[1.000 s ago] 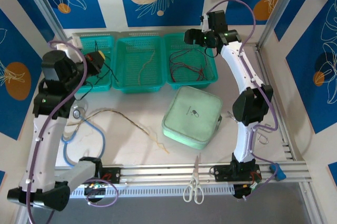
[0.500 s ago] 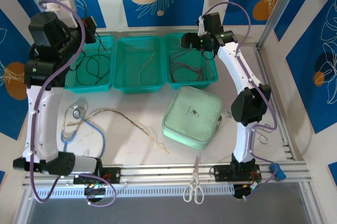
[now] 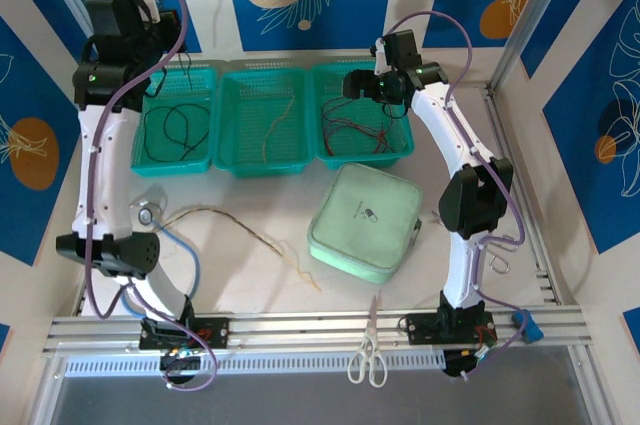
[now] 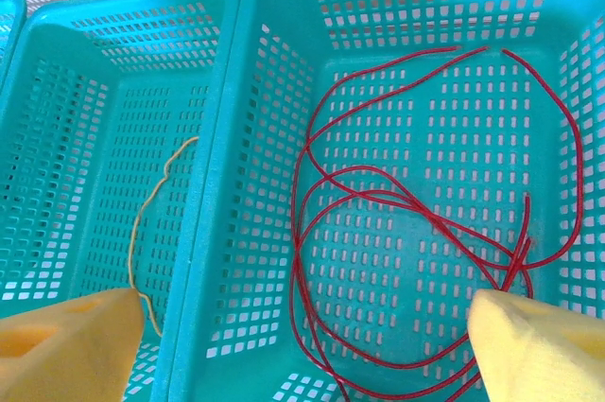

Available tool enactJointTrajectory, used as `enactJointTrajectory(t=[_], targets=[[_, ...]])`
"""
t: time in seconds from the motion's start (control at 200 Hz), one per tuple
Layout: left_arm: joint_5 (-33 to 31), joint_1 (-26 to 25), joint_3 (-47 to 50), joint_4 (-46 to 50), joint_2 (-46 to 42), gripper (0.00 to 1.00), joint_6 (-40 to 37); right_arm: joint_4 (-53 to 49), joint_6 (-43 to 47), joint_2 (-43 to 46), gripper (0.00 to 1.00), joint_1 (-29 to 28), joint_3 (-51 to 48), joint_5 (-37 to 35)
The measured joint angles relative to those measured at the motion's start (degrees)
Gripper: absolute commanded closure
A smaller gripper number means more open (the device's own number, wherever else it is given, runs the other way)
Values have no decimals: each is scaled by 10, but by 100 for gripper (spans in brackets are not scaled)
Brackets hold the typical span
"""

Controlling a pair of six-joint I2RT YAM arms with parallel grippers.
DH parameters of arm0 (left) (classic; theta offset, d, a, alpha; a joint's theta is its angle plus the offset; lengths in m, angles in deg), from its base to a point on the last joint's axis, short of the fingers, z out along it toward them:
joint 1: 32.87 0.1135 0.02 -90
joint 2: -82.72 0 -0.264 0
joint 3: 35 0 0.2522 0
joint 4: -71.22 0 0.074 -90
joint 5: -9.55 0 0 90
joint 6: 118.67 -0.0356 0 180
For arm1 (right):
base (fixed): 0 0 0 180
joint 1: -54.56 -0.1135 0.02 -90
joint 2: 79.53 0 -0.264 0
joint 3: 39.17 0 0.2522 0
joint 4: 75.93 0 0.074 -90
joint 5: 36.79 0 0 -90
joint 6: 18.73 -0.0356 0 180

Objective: Untangle the cables

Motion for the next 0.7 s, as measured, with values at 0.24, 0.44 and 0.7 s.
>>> enactJointTrajectory(t=[0.24,0.44,0.7], targets=[[-20,52,67,-29,12,100,2,0,2,0,11,3,0,12],[-21,59,141,-73,17,100,13,0,2,0,11,3,0,21],[-8,84,242,-119,57,100,48,-1,2,5,11,3,-8,26]])
